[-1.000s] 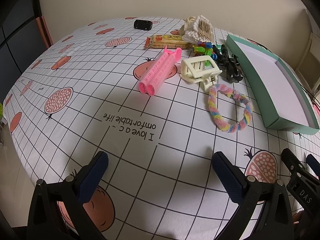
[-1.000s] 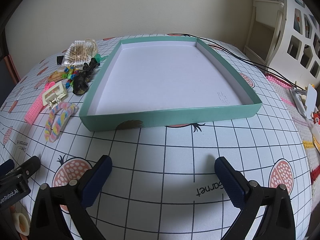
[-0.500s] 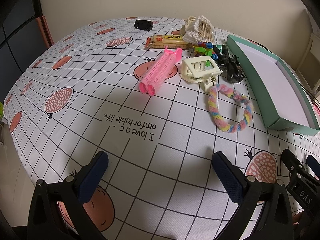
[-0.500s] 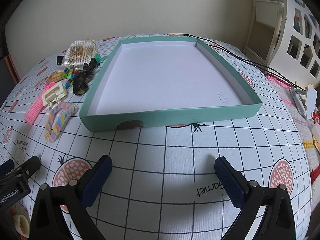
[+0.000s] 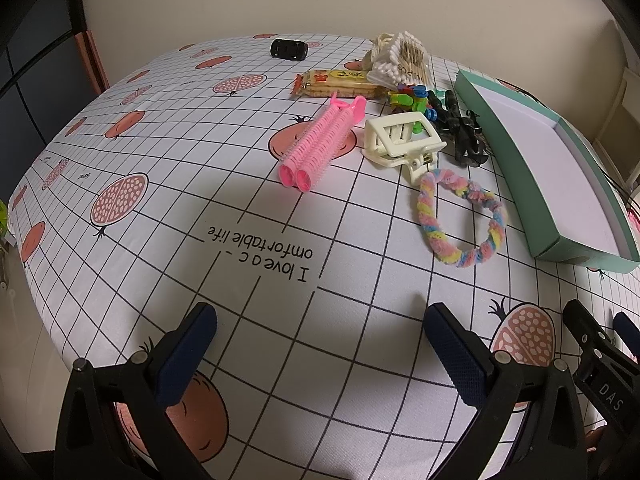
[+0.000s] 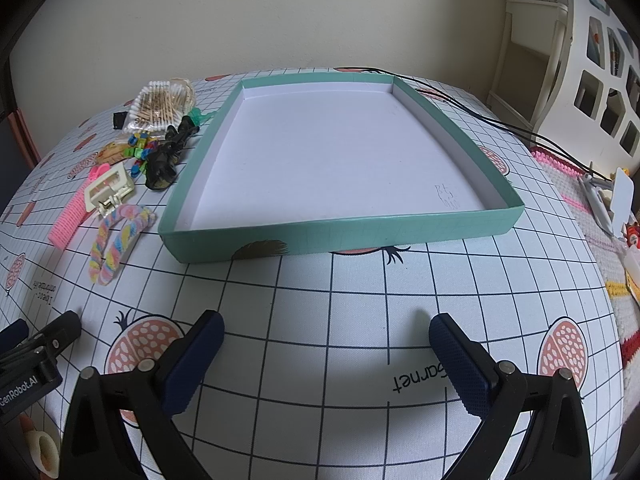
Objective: Organize objects
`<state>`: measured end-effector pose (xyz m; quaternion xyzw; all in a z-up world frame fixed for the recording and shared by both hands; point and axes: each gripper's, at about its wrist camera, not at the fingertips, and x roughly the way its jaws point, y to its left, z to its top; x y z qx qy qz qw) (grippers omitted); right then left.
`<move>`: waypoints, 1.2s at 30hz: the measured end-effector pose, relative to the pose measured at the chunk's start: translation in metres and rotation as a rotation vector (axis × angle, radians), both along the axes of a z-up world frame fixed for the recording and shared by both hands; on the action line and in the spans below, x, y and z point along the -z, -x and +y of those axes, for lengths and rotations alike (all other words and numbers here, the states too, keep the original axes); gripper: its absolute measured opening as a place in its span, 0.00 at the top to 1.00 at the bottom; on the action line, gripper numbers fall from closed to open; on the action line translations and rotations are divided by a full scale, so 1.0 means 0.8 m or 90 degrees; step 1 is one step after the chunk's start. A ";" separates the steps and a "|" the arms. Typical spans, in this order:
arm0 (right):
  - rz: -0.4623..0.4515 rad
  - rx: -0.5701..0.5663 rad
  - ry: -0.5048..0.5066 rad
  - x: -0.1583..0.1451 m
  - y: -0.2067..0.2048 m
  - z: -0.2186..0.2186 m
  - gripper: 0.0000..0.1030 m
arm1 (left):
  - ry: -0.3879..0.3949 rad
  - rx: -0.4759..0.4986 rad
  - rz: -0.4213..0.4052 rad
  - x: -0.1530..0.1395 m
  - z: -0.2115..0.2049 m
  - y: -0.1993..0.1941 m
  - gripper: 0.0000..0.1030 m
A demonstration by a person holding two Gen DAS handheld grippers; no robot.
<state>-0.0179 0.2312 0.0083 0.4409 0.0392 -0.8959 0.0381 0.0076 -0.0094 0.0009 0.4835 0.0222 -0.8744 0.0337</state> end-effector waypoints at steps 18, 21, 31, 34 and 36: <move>0.011 -0.081 0.027 -0.100 0.030 -0.051 0.00 | -0.035 -0.028 -0.022 -0.092 -0.025 0.059 0.00; -0.005 -0.114 0.025 -0.118 0.044 -0.071 0.00 | -0.033 -0.027 -0.030 -0.114 -0.036 0.080 0.00; -0.074 -0.190 -0.007 -0.120 0.086 -0.119 0.21 | -0.048 -0.056 -0.061 -0.110 -0.065 0.133 0.03; -0.099 -0.210 -0.016 -0.110 0.095 -0.130 0.25 | -0.049 -0.049 -0.087 -0.098 -0.065 0.148 0.10; -0.116 -0.229 -0.018 -0.105 0.101 -0.138 0.29 | -0.046 -0.049 -0.096 -0.093 -0.063 0.154 0.10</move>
